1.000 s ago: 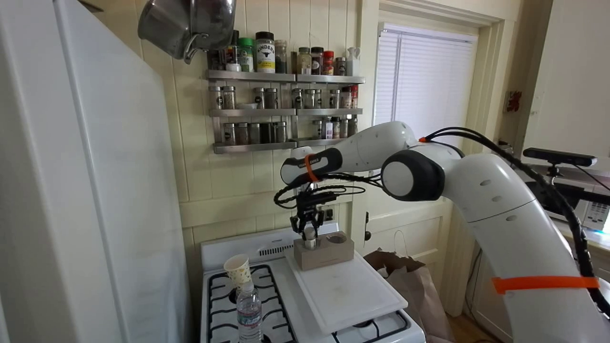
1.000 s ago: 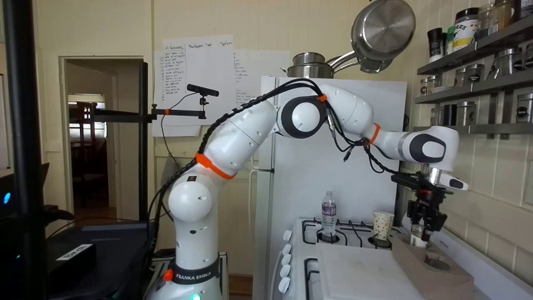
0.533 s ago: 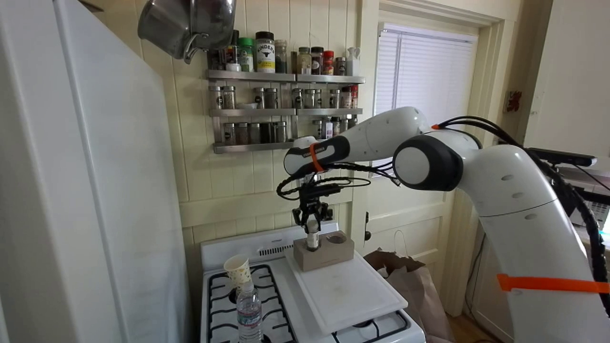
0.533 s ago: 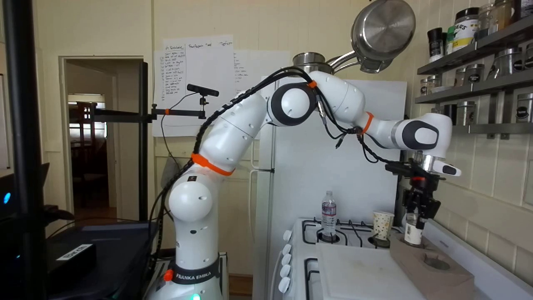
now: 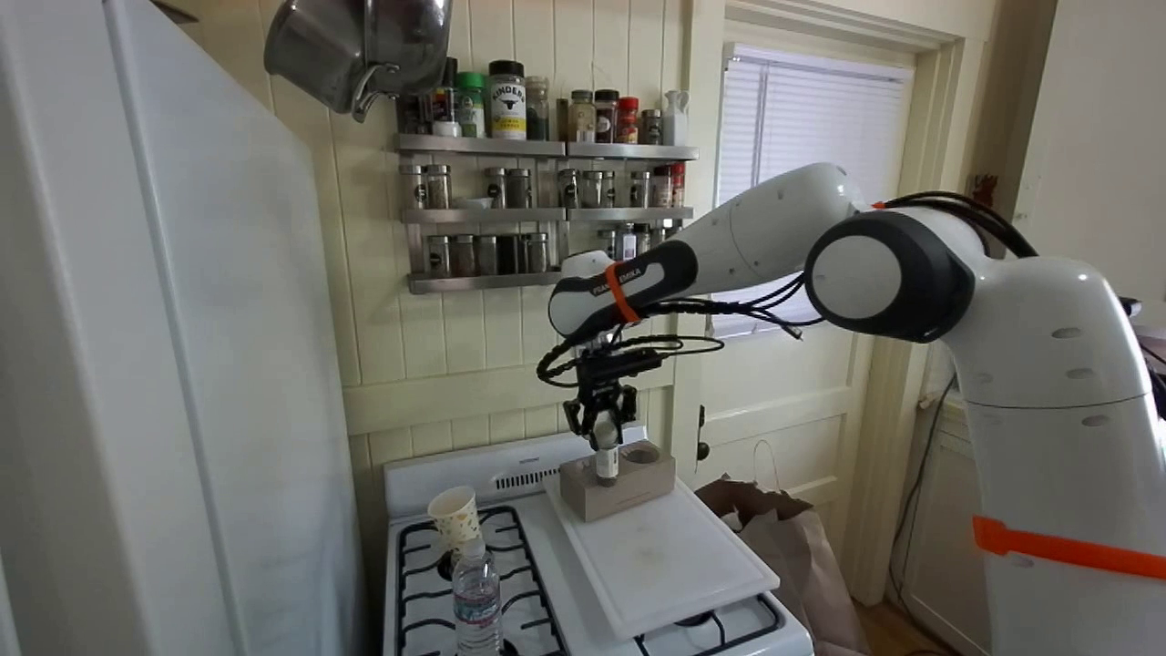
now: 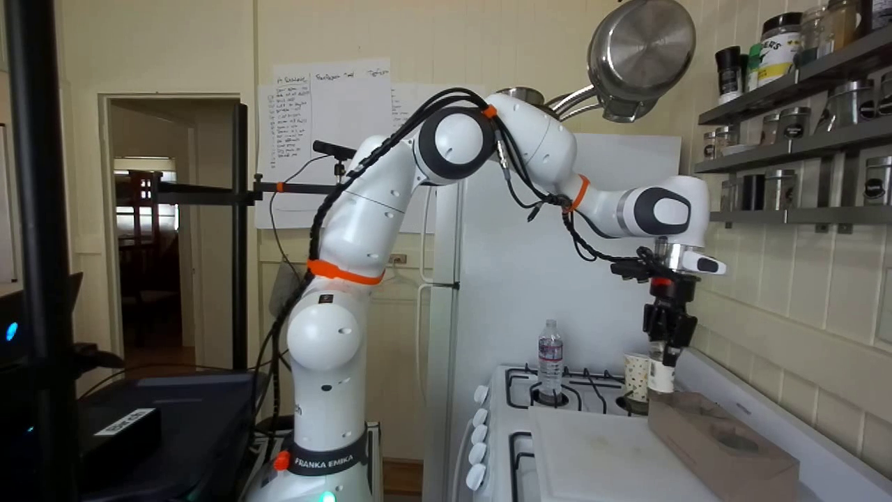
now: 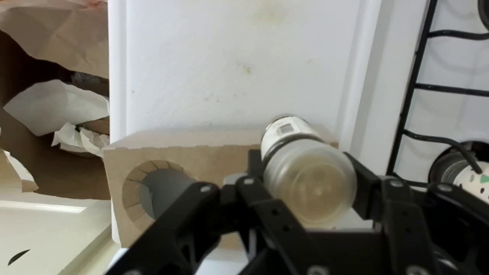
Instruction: Pick up the bottle from the box and put it on the table
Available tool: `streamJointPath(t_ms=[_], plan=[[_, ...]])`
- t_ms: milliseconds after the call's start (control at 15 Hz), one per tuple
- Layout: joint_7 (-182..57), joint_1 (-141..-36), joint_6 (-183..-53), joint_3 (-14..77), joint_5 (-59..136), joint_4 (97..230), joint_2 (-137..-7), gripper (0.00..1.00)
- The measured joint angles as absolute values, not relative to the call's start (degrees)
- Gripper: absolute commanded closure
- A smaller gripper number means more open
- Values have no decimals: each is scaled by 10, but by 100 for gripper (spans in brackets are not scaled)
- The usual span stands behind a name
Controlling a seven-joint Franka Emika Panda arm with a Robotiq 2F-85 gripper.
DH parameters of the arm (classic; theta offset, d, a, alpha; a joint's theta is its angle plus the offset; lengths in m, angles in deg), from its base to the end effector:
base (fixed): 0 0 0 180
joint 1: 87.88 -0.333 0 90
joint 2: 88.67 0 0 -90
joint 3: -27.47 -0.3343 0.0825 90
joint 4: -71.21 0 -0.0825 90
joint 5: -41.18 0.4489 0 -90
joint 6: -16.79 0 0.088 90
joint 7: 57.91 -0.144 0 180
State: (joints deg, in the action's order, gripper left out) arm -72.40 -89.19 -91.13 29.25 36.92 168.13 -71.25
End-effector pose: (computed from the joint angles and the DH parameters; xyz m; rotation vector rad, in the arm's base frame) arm 0.6932 -0.0126 0.3649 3.0252 -0.3546 -0.1548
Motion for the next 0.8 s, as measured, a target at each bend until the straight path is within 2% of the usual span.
streamJointPath(t_ms=[333, 800], plan=[[-748, -904, -942, 287, 366, 1796, -777, 74], [-748, -905, -1081, 271, 398, 1923, -812, 74]])
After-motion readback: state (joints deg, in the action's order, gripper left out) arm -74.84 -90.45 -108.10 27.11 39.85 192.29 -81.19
